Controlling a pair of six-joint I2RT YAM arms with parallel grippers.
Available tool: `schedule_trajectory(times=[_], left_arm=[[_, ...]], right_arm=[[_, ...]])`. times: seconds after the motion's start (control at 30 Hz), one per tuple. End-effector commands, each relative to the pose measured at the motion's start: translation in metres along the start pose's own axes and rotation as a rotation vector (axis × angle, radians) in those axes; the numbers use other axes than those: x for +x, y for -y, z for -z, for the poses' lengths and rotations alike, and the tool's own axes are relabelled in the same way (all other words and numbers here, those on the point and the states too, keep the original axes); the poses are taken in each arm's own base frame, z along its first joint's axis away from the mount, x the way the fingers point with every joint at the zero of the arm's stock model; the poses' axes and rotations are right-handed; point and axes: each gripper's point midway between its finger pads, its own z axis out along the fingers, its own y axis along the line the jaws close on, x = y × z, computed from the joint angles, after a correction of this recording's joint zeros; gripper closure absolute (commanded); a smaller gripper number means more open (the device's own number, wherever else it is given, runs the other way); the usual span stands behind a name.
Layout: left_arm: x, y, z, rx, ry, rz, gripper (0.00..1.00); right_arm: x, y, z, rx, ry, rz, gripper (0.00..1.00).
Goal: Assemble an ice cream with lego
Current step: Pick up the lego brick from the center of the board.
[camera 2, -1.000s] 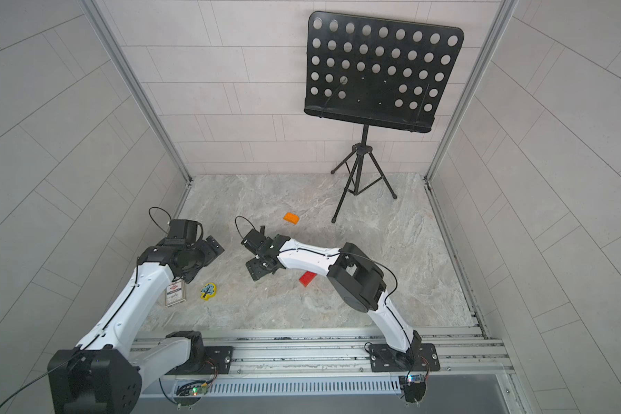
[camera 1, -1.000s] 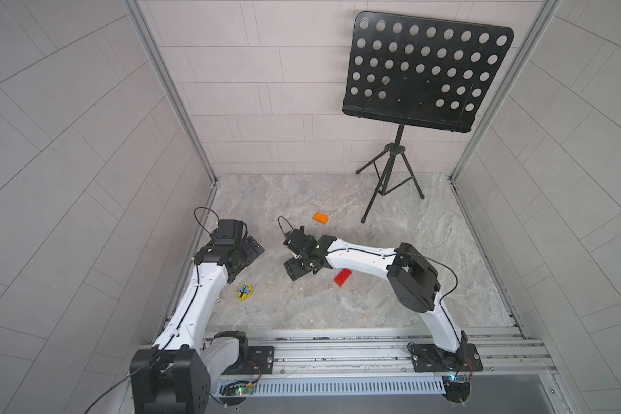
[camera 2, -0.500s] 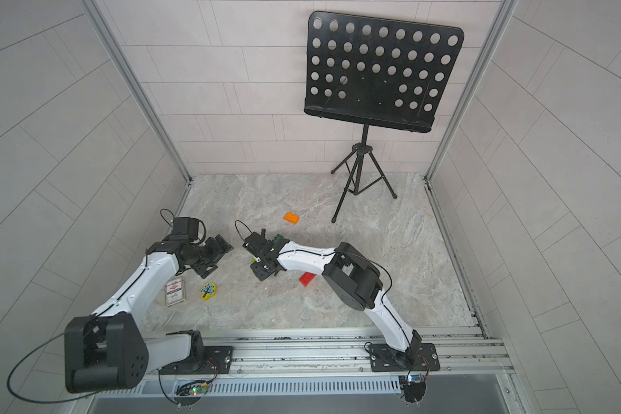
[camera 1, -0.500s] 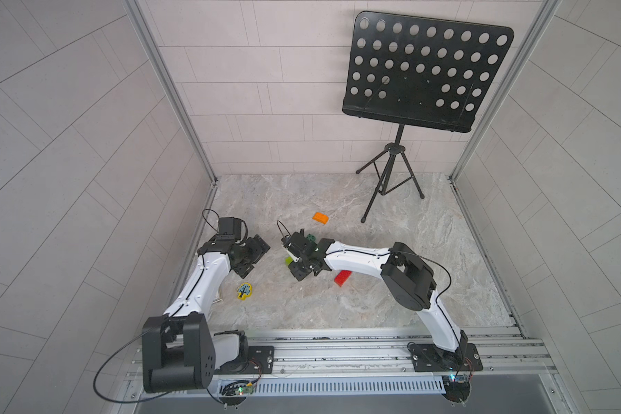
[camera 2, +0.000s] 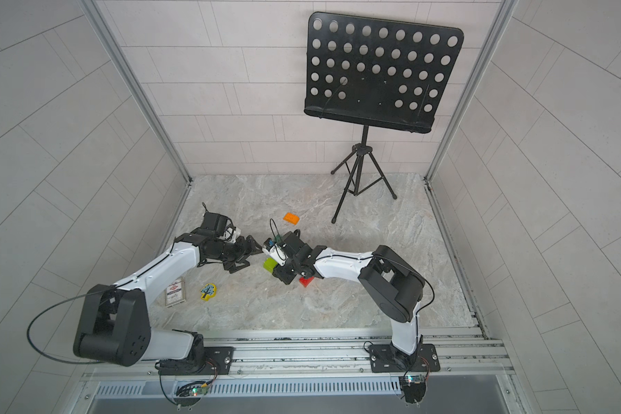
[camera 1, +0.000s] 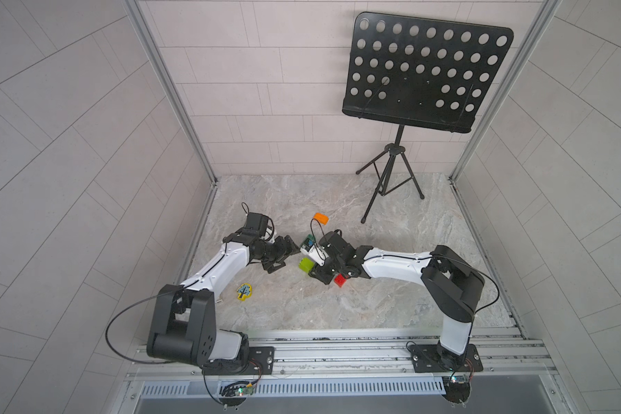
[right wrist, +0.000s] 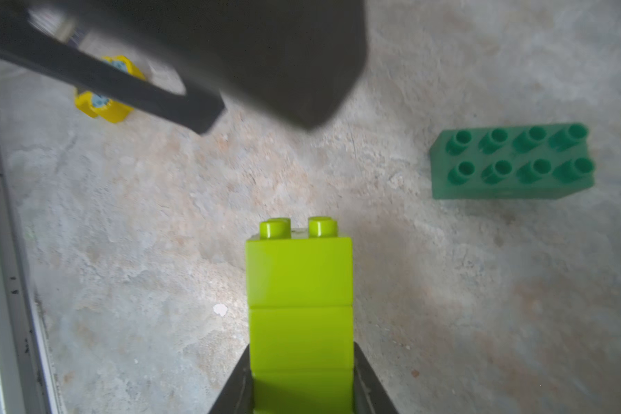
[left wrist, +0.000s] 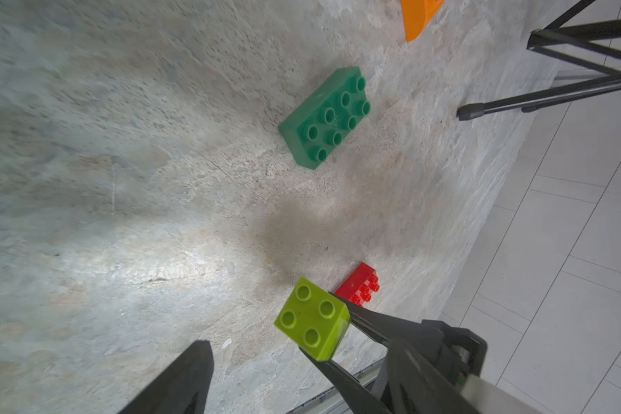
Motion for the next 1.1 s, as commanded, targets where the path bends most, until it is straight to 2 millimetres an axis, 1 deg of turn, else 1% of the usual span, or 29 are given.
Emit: schedule_trajectory(times=[0.0, 0.03, 0.13, 0.23, 0.3, 0.4, 0.57, 0.6, 0.7, 0.77, 0.83, 0.93, 0.97, 1.03, 1.07], left_arm=[[0.008, 0.024, -0.005, 0.07, -0.054, -0.053, 0.18], [0.011, 0.026, -0.007, 0.076, -0.068, -0.058, 0.18], [0.017, 0.03, -0.012, 0.092, -0.103, -0.062, 0.24], [0.02, 0.028, -0.016, 0.091, -0.128, -0.051, 0.35], [0.019, 0.026, -0.018, 0.083, -0.126, -0.045, 0.4], [0.018, 0.026, -0.023, 0.079, -0.144, -0.03, 0.43], [0.005, 0.035, -0.023, 0.079, -0.123, -0.008, 0.47], [0.002, 0.039, -0.022, 0.085, -0.116, -0.01, 0.5], [-0.003, 0.045, -0.021, 0.095, -0.107, -0.015, 0.64], [-0.003, 0.044, -0.022, 0.088, -0.108, -0.013, 0.74], [-0.006, 0.039, -0.024, 0.063, -0.095, -0.003, 0.8], [-0.014, 0.034, -0.021, 0.002, -0.046, -0.013, 0.82], [-0.016, 0.031, -0.018, -0.032, -0.029, -0.026, 0.82], [-0.023, 0.026, -0.013, -0.137, 0.021, -0.085, 0.83], [-0.025, 0.029, -0.012, -0.159, 0.039, -0.11, 0.84]], right_arm=[[-0.024, -0.007, 0.01, -0.053, 0.107, 0.029, 1.0], [-0.024, -0.007, 0.01, -0.059, 0.107, 0.023, 1.0], [-0.028, -0.005, 0.014, -0.083, 0.137, -0.001, 1.0], [-0.031, -0.001, 0.02, -0.087, 0.159, -0.016, 1.0], [-0.032, 0.001, 0.024, -0.091, 0.171, -0.023, 1.0], [-0.034, 0.0, 0.027, -0.109, 0.185, -0.024, 0.99], [-0.032, -0.005, 0.029, -0.153, 0.174, -0.025, 0.96], [-0.031, -0.005, 0.029, -0.156, 0.173, -0.027, 0.96], [-0.032, -0.002, 0.03, -0.159, 0.175, -0.039, 0.94], [-0.034, 0.003, 0.033, -0.165, 0.189, -0.066, 0.88], [-0.036, 0.011, 0.037, -0.17, 0.217, -0.105, 0.77], [-0.039, 0.024, 0.047, -0.16, 0.26, -0.167, 0.58], [-0.042, 0.025, 0.052, -0.177, 0.275, -0.189, 0.54], [-0.048, 0.028, 0.071, -0.211, 0.325, -0.242, 0.47], [-0.048, 0.032, 0.079, -0.202, 0.345, -0.263, 0.43]])
